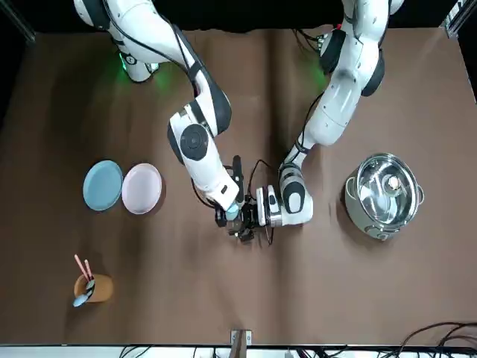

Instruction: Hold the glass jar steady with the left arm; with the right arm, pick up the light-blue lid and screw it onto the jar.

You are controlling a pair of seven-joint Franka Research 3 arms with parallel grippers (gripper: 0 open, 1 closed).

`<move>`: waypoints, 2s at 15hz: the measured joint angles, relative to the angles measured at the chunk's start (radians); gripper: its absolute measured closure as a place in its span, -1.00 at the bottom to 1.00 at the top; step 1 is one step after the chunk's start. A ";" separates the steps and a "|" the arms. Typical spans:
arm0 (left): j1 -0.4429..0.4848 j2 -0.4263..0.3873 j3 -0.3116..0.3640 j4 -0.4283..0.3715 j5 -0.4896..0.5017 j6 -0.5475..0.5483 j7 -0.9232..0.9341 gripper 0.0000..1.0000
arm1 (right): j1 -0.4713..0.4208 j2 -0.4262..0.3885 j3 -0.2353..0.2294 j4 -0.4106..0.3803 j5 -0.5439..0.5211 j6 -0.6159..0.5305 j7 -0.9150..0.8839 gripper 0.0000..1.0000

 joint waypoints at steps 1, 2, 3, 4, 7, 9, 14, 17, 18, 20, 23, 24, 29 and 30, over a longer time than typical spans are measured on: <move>0.000 0.000 0.000 0.000 0.000 0.000 0.000 -0.93 | -0.001 0.000 0.000 0.000 0.000 0.000 0.000 -0.79; 0.000 0.000 0.000 0.000 0.000 0.000 0.000 -0.93 | -0.001 0.000 0.000 0.001 0.000 0.000 0.000 -0.81; 0.000 0.000 0.000 0.000 0.000 0.000 0.000 -0.93 | -0.001 0.000 0.000 0.002 0.000 0.000 0.000 -0.84; 0.000 0.000 0.000 0.000 0.000 0.000 0.000 -0.93 | -0.002 0.000 -0.001 0.002 0.000 0.000 0.000 -0.86; 0.000 0.000 0.000 0.000 0.000 0.000 0.000 -0.93 | -0.005 0.000 -0.001 0.007 0.000 -0.001 0.000 -0.98; 0.000 0.000 0.000 0.000 0.000 0.000 0.000 -0.93 | -0.006 0.000 -0.001 0.010 0.000 -0.002 0.000 -1.00; 0.000 0.000 0.000 0.001 0.006 0.000 0.002 -0.93 | -0.018 -0.007 -0.003 0.030 0.010 -0.020 0.005 -1.00; 0.000 0.000 0.000 0.002 0.007 0.000 0.002 -0.93 | -0.041 -0.019 -0.007 0.037 0.022 -0.058 0.022 -1.00; 0.000 0.000 0.000 0.002 0.007 0.000 0.002 -0.93 | -0.055 -0.028 -0.008 0.041 0.035 -0.061 0.029 -1.00; 0.000 0.000 0.000 0.002 0.007 0.000 0.002 -0.93 | -0.092 -0.060 -0.008 0.051 0.058 -0.093 0.033 -1.00; 0.000 0.000 0.000 0.002 0.007 0.000 0.003 -0.93 | -0.120 -0.126 -0.022 0.056 0.065 -0.219 0.115 -0.97; 0.000 0.000 0.000 0.002 0.007 0.000 0.003 -0.93 | -0.120 -0.141 -0.036 0.056 0.065 -0.245 0.157 -0.97; 0.000 0.000 0.000 0.002 0.008 0.000 0.003 -0.93 | -0.108 -0.145 -0.050 0.051 0.065 -0.258 0.438 -1.00; 0.000 0.000 0.000 0.002 0.008 0.000 0.003 -0.93 | -0.097 -0.144 -0.049 0.050 0.066 -0.257 0.516 -1.00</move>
